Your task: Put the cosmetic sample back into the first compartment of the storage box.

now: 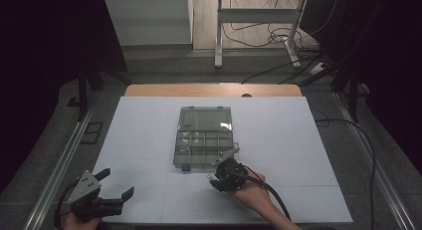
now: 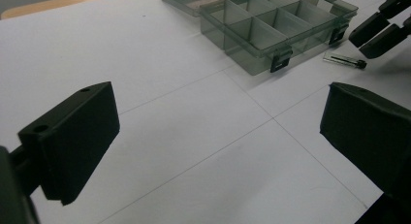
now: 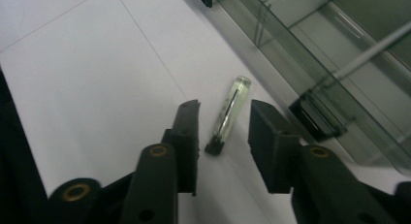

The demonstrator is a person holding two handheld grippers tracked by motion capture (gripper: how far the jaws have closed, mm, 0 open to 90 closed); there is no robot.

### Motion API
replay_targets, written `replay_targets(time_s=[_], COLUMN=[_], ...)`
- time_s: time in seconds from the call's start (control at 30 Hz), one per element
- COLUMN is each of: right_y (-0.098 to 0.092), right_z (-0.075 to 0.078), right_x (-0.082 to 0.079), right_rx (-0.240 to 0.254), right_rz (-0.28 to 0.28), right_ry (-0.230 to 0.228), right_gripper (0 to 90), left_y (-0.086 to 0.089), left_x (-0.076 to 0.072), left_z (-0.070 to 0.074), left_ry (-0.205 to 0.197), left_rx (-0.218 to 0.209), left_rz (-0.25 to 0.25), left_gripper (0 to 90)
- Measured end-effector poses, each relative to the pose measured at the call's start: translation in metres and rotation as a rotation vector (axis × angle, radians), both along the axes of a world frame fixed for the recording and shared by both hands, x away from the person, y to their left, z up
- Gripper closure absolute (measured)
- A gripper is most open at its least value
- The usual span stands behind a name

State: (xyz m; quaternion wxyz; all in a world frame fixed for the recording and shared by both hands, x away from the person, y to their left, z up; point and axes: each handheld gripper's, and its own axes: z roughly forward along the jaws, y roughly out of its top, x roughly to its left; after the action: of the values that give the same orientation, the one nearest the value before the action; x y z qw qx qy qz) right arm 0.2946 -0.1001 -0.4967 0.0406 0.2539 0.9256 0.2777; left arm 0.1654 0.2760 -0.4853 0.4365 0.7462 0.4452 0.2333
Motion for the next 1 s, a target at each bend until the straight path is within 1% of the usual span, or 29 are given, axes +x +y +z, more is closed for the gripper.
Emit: replay_targets(time_s=[0.23, 0.27, 0.33, 0.4, 0.47, 0.53, 0.67, 0.73, 0.8, 0.97, 1.0], right_y=[0.011, 0.013, 0.015, 0.017, 0.018, 0.018, 0.018, 0.017, 0.014, 0.012, 0.012], right_z=[-0.007, -0.01, -0.013, -0.016, -0.016, -0.016, -0.015, -0.013, -0.009, -0.005, -0.003], right_x=[0.006, 0.008, 0.009, 0.008, 0.006, 0.005, 0.005, 0.005, 0.006, 0.006, 0.005], right_rx=[-0.016, -0.025, -0.039, -0.061, -0.075, -0.081, -0.073, -0.059, -0.025, -0.003, 0.007], right_rz=[-0.004, -0.003, -0.003, 0.009, 0.025, 0.035, 0.026, 0.021, 0.016, 0.019, 0.027], right_ry=[-0.004, -0.004, 0.002, -0.002, -0.03, -0.041, -0.034, -0.033, -0.036, -0.041, -0.049], right_gripper=[71.7, 73.4, 75.6, 77.2, 80.2, 80.6, 80.9, 80.9, 80.9, 81.0, 81.0], left_y=[0.0, 0.0, 0.0, 0.0, 0.0, 0.0, 0.0, 0.001, 0.001, 0.001, 0.001], left_x=[0.0, 0.0, 0.0, 0.0, 0.0, 0.0, 0.0, 0.0, 0.0, 0.0, 0.0], left_z=[0.0, 0.0, 0.0, 0.0, 0.0, 0.0, 0.0, 0.0, 0.0, 0.0, 0.0], left_ry=[0.0, 0.0, 0.0, -0.001, -0.001, -0.001, -0.002, 0.0, 0.001, 0.002, 0.001], left_rx=[-0.003, -0.003, -0.003, -0.002, -0.001, 0.0, 0.0, -0.002, -0.005, -0.005, -0.003], left_rz=[-0.003, -0.004, -0.004, -0.006, -0.006, -0.007, -0.008, -0.008, -0.009, -0.01, -0.01], left_gripper=[1.0, 1.0, 0.9, 0.9, 1.0, 1.0, 1.0, 1.0, 1.0, 1.0, 1.0])
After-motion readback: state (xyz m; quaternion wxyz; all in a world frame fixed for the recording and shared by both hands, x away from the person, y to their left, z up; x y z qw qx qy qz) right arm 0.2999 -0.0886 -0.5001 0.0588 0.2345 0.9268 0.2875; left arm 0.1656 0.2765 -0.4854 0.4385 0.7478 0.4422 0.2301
